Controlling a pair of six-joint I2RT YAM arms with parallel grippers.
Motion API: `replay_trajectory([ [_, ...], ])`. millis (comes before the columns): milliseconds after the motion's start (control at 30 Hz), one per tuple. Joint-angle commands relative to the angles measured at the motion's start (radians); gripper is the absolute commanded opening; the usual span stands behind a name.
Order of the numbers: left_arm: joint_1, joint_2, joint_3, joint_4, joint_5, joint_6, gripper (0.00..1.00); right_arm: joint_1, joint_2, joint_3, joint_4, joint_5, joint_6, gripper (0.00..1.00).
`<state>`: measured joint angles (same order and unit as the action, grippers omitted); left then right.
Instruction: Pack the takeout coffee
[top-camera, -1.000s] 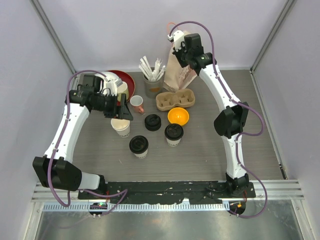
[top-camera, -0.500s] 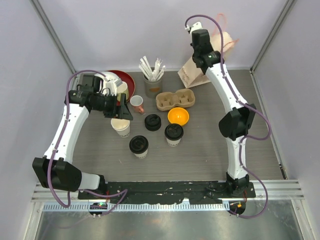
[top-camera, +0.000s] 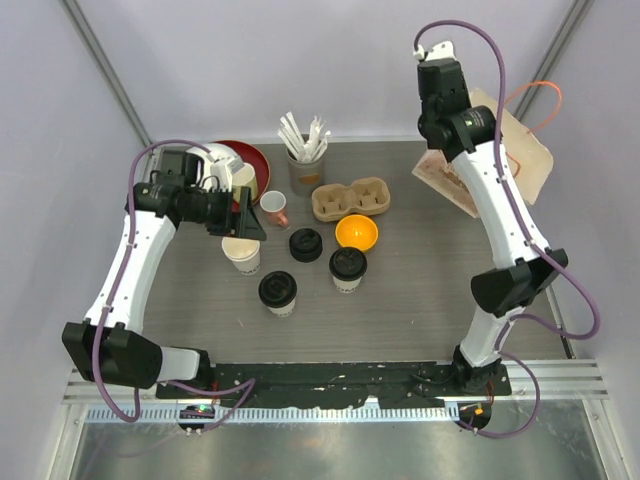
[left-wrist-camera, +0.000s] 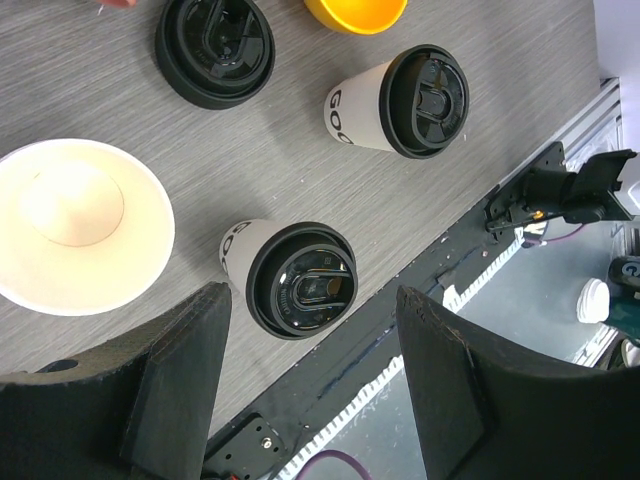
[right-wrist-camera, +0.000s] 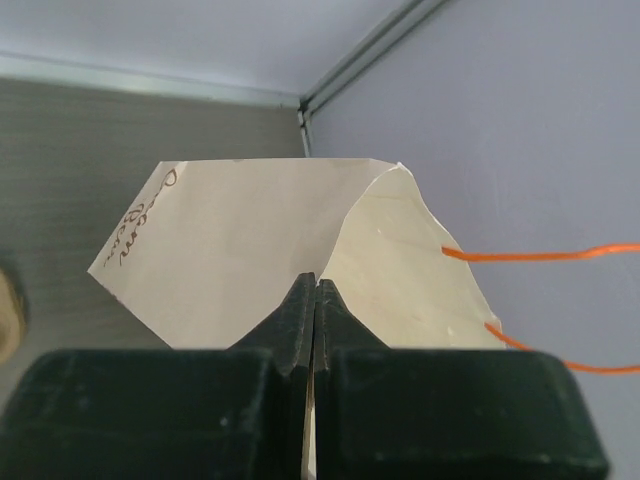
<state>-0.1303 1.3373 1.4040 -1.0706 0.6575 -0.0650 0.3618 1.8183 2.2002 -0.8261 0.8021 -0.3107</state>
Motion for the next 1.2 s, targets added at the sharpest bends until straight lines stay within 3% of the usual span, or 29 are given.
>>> replay_trajectory([
  [0,0.004,-0.026,0.006,0.017,0.04,0.021,0.71,0.038,-0.126,-0.049,-0.306,-0.012,0.151,0.01],
  [167,0.004,-0.027,0.01,0.018,0.048,0.019,0.71,0.107,-0.267,-0.282,-0.427,-0.144,0.248,0.01],
  [500,0.004,-0.043,0.004,0.023,0.036,0.018,0.71,0.213,-0.352,-0.447,-0.683,0.051,0.394,0.01],
  [667,0.004,-0.055,0.001,0.023,0.028,0.017,0.71,0.215,-0.387,-0.433,-0.685,0.095,0.413,0.01],
  [833,0.006,-0.062,0.001,0.023,0.014,0.022,0.71,0.213,-0.367,-0.565,-0.595,0.052,0.41,0.01],
  [1167,0.004,-0.056,0.006,0.023,0.008,0.024,0.71,0.215,-0.312,-0.603,-0.482,-0.098,0.499,0.01],
])
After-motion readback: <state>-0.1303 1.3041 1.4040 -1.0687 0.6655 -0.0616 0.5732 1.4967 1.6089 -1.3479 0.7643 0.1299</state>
